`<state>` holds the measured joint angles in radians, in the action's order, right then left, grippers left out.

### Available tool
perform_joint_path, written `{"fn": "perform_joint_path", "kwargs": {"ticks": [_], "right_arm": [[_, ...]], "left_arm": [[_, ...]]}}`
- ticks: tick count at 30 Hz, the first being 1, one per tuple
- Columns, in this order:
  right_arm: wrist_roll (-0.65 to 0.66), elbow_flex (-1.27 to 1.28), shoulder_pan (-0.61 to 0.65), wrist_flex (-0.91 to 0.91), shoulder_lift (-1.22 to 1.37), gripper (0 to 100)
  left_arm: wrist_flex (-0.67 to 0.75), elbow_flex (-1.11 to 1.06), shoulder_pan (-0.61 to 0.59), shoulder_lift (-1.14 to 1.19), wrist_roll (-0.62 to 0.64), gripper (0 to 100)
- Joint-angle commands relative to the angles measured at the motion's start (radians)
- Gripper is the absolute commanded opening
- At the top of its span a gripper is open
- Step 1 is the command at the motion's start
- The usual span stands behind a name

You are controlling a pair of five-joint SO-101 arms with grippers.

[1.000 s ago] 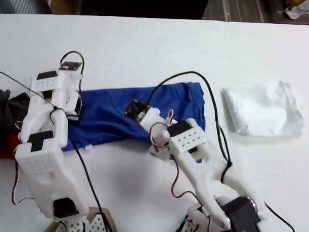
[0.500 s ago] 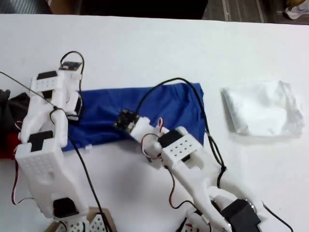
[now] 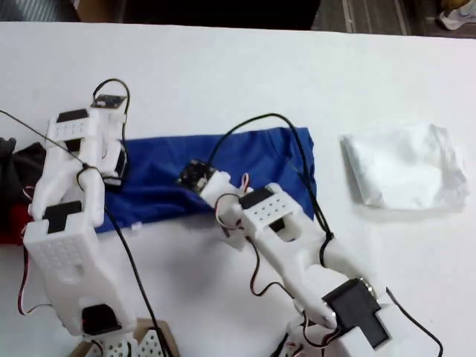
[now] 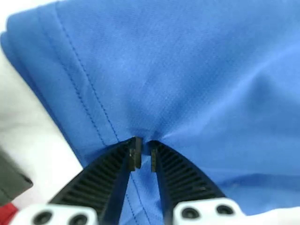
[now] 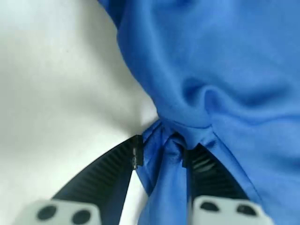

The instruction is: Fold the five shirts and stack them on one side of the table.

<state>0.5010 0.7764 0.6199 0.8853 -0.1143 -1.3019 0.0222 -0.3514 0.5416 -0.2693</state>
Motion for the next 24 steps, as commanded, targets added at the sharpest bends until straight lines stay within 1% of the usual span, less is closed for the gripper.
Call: {"fn": "perform_joint_path", "kwargs": {"ticks": [1, 5, 10, 13, 16, 19, 22, 24], "right_arm": [[0.003, -0.051, -0.016, 0.056, -0.077, 15.5], [0.003, -0.049, -0.016, 0.065, -0.15, 15.5], [0.003, -0.044, -0.016, 0.068, -0.156, 15.5], [0.006, -0.049, -0.008, 0.14, -0.173, 15.5], [0.101, -0.043, -0.001, 0.223, -0.228, 15.5], [0.178, -0.043, -0.021, 0.285, -0.272, 15.5], [0.213, -0.017, -0.048, 0.298, -0.269, 15.5], [0.213, 0.025, -0.045, 0.292, -0.257, 15.5]], "left_arm": [[0.038, 0.028, 0.008, 0.014, 0.006, 7], [0.038, 0.028, 0.008, 0.014, 0.006, 7], [0.038, 0.028, 0.008, 0.014, 0.006, 7], [0.038, 0.028, 0.008, 0.014, 0.006, 7], [0.038, 0.028, 0.008, 0.014, 0.006, 7], [0.038, 0.028, 0.008, 0.014, 0.006, 7], [0.038, 0.03, 0.008, 0.014, 0.006, 7], [0.04, 0.03, 0.008, 0.014, 0.006, 7]]}}
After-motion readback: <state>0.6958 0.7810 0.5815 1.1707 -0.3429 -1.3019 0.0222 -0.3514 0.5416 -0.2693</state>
